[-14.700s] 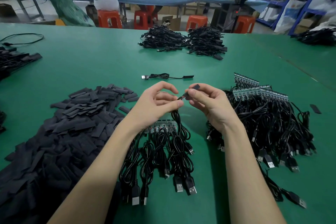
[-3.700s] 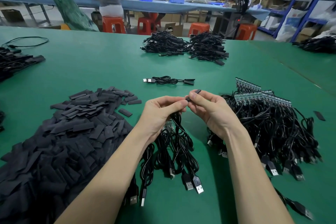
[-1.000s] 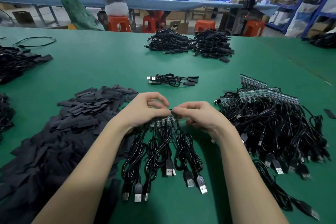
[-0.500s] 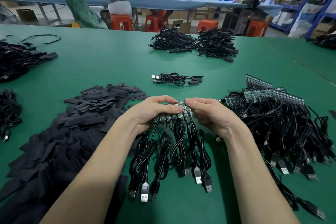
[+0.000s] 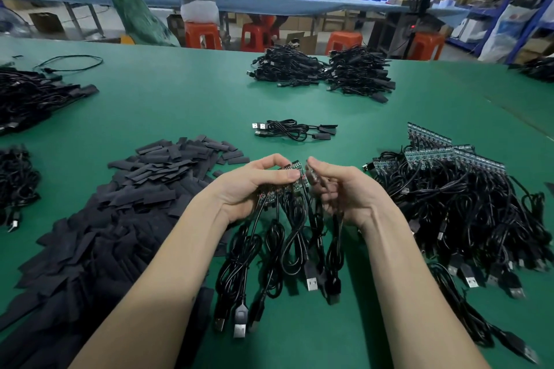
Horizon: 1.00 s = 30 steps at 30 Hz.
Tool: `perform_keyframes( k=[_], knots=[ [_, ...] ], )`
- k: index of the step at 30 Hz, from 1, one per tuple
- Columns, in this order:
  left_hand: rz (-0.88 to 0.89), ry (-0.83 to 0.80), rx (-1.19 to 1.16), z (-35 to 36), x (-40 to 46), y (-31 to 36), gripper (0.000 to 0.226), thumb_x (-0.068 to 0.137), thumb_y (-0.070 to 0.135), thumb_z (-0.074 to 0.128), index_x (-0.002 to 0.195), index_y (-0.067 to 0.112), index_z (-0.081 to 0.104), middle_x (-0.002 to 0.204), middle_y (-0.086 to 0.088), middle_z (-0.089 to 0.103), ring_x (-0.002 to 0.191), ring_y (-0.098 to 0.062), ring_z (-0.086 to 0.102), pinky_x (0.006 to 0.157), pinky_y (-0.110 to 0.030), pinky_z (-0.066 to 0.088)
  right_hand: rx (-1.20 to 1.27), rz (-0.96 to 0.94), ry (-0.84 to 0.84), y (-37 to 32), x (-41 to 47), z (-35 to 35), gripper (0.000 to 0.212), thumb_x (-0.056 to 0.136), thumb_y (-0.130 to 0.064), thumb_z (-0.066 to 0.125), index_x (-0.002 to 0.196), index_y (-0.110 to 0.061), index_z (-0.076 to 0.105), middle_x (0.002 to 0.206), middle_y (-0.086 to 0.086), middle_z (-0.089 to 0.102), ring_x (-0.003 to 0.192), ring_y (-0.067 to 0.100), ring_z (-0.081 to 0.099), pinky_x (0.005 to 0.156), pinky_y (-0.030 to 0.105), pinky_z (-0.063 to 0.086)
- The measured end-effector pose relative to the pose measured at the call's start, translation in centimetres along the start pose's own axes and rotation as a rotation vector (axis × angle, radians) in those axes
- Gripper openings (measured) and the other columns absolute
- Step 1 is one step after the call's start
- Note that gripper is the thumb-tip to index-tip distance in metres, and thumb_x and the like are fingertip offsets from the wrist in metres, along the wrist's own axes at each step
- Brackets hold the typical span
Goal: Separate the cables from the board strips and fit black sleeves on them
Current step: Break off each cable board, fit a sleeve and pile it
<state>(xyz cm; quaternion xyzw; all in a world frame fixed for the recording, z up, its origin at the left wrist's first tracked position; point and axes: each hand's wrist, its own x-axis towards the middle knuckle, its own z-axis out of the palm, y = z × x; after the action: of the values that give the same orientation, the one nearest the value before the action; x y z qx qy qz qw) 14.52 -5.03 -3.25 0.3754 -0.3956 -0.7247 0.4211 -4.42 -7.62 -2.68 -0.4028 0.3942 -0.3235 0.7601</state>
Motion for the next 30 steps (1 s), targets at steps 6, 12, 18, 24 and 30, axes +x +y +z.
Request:
perform_keyframes(
  k=[6, 12, 18, 24, 30],
  knots=[
    [0.114, 0.097, 0.423, -0.8, -0.3, 0.4, 0.024, 0.075, 0.017, 0.086, 0.087, 0.022, 0.065, 0.091, -0.003, 0.077, 0.074, -0.014, 0.068, 0.080, -0.027, 0.054, -0.197, -0.124, 0.081, -1.5, -1.5, -1.3, 0.028, 0.072, -0.039, 0.078, 0.055, -0.024, 0.061, 0.058, -0.009, 0.045, 0.052, 0.006, 0.040, 0.053, 0.019, 0.035],
    [0.438, 0.395, 1.228, 1.1, 0.6, -0.3, 0.032, 0.082, 0.045, 0.077, 0.106, 0.031, 0.060, 0.108, 0.014, 0.067, 0.099, -0.001, 0.062, 0.091, -0.022, 0.049, -0.381, -0.269, 0.333, -3.3, -2.1, -1.8, 0.018, 0.080, -0.035, 0.083, 0.090, -0.022, 0.078, 0.083, -0.009, 0.076, 0.055, 0.005, 0.059, 0.051, 0.015, 0.047],
    [0.309, 0.210, 0.275, 5.0, 2.0, -2.1, 0.017, 0.096, 0.021, 0.068, 0.108, 0.013, 0.059, 0.091, -0.005, 0.074, 0.082, -0.015, 0.072, 0.078, -0.023, 0.056, -0.235, -0.311, 0.375, -3.1, -1.5, -0.5, 0.007, 0.084, -0.028, 0.080, 0.084, -0.021, 0.079, 0.071, -0.012, 0.073, 0.049, 0.005, 0.060, 0.051, 0.018, 0.051],
    [0.313, 0.235, 0.171, 4.9, 2.1, -3.1, 0.009, 0.096, 0.008, 0.065, 0.100, 0.013, 0.059, 0.083, -0.004, 0.070, 0.075, -0.012, 0.064, 0.070, -0.021, 0.052, -0.485, -0.338, 0.404, -3.4, -1.6, -0.6, 0.015, 0.085, -0.041, 0.079, 0.085, -0.026, 0.078, 0.084, -0.009, 0.078, 0.060, 0.006, 0.066, 0.059, 0.021, 0.056],
    [0.305, 0.273, -0.007, 4.5, 2.3, -3.2, 0.009, 0.098, 0.002, 0.059, 0.099, 0.010, 0.055, 0.080, -0.007, 0.066, 0.066, -0.012, 0.065, 0.062, -0.017, 0.051, -1.115, -0.555, 0.517, -5.0, -2.4, 2.0, 0.010, 0.087, -0.042, 0.073, 0.089, -0.033, 0.071, 0.081, -0.015, 0.073, 0.073, -0.002, 0.066, 0.068, 0.019, 0.050]
  ],
)
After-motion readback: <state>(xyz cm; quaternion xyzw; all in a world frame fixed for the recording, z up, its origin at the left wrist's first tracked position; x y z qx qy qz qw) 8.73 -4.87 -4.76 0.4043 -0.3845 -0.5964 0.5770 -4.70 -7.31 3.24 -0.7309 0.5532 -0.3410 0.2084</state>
